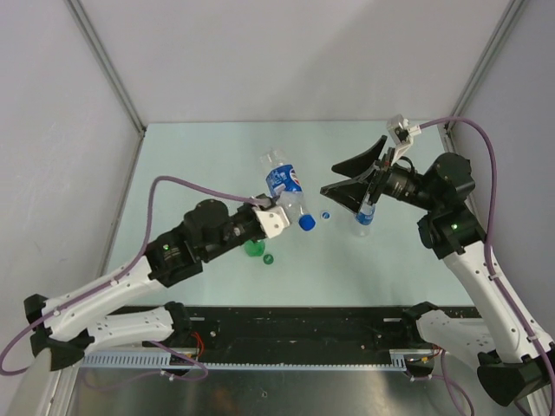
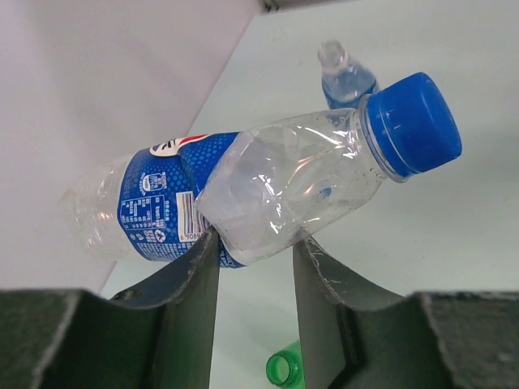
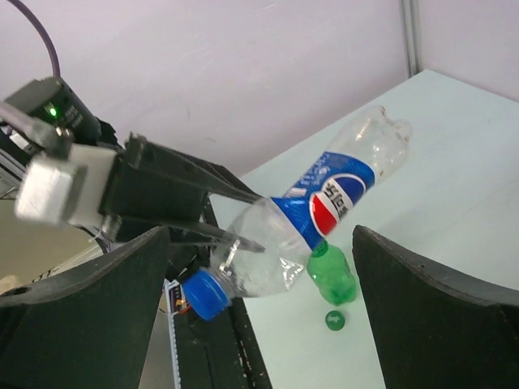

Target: Unscrew the bottle caps

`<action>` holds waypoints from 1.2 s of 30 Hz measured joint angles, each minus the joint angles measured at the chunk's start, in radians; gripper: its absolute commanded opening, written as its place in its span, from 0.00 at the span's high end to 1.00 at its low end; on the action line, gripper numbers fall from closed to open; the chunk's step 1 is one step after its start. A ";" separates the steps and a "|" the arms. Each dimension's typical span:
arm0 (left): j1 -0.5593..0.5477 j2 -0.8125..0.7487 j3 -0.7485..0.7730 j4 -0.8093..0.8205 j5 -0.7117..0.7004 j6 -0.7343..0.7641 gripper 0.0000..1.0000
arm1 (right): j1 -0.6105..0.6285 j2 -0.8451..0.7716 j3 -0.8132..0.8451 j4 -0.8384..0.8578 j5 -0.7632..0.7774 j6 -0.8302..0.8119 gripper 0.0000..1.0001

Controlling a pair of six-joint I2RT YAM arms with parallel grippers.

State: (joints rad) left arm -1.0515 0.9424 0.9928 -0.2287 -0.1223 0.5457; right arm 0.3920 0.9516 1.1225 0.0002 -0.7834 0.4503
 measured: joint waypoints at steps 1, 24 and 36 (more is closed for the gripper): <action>0.014 -0.006 0.012 0.000 0.028 -0.026 1.00 | 0.000 0.000 0.000 0.000 0.001 -0.006 0.02; 0.428 0.126 0.219 -0.014 0.747 -0.734 1.00 | 0.163 -0.017 0.000 0.035 -0.020 -0.187 0.01; 0.445 0.164 0.219 -0.020 0.876 -0.846 1.00 | 0.314 0.045 0.000 0.035 0.231 -0.269 0.01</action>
State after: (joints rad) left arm -0.6064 1.1065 1.2121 -0.2485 0.7536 -0.3004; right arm 0.7059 0.9970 1.1225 0.0357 -0.5522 0.1810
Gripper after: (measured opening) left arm 0.362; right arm 0.993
